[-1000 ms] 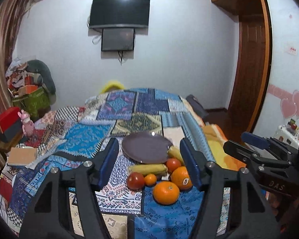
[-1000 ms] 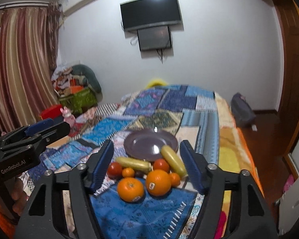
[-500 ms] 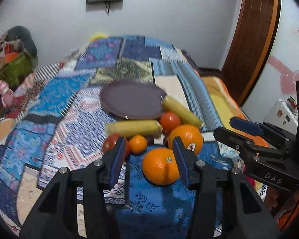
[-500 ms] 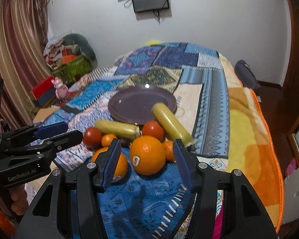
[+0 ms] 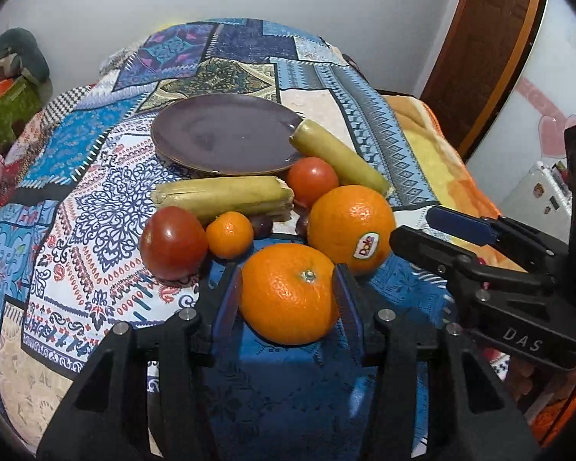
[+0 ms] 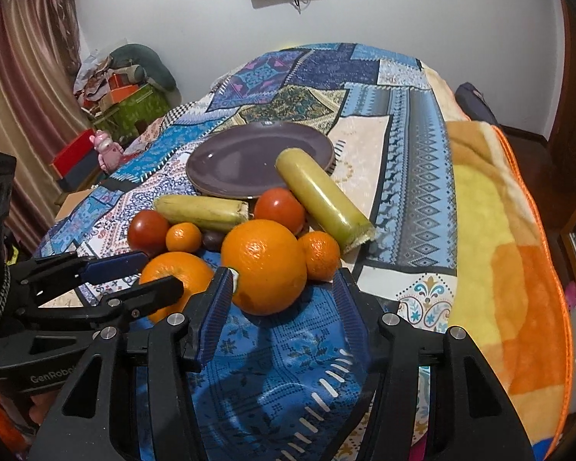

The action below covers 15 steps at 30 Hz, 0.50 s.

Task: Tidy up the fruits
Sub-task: 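Grasp a plain large orange with the left tool while the right tool grasps the stickered orange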

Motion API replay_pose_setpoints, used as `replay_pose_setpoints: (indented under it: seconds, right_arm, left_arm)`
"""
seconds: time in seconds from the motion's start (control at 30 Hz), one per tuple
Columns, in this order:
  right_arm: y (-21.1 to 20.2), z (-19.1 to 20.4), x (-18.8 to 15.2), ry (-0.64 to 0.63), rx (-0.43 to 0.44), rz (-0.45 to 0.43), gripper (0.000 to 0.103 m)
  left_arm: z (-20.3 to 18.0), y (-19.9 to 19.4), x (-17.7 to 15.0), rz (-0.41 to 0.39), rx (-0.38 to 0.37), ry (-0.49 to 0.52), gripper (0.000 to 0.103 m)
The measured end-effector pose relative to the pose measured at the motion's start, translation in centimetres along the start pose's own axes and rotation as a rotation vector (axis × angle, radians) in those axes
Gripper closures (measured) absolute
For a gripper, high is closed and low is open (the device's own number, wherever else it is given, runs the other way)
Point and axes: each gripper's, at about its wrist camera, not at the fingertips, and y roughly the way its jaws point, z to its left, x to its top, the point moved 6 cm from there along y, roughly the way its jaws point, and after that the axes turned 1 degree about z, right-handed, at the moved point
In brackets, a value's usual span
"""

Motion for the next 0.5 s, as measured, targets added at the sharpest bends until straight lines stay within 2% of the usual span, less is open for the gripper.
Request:
replay_pose_setpoints:
  seconds: [0.07,0.27,0.37,0.5]
  right_arm:
    - [0.3,-0.2,-0.1,0.008,0.007,0.012,0.052]
    - [0.6,-0.3,-0.3,0.016,0.012,0.025,0.052]
    - [0.6,-0.6,-0.5,0.029,0.019,0.033,0.052]
    - [0.7,-1.0,-0.7,0.037,0.008,0.039,0.052]
  left_arm:
    - [0.0,0.1,0.1,-0.002,0.003,0.005,0.053]
    - [0.3,1.1,-0.2,0.037,-0.057,-0.047,0.041]
    - [0.3,1.4,-0.2,0.038,-0.052,-0.052,0.035]
    - [0.1,2.0,-0.2,0.049,-0.064,-0.045,0.034]
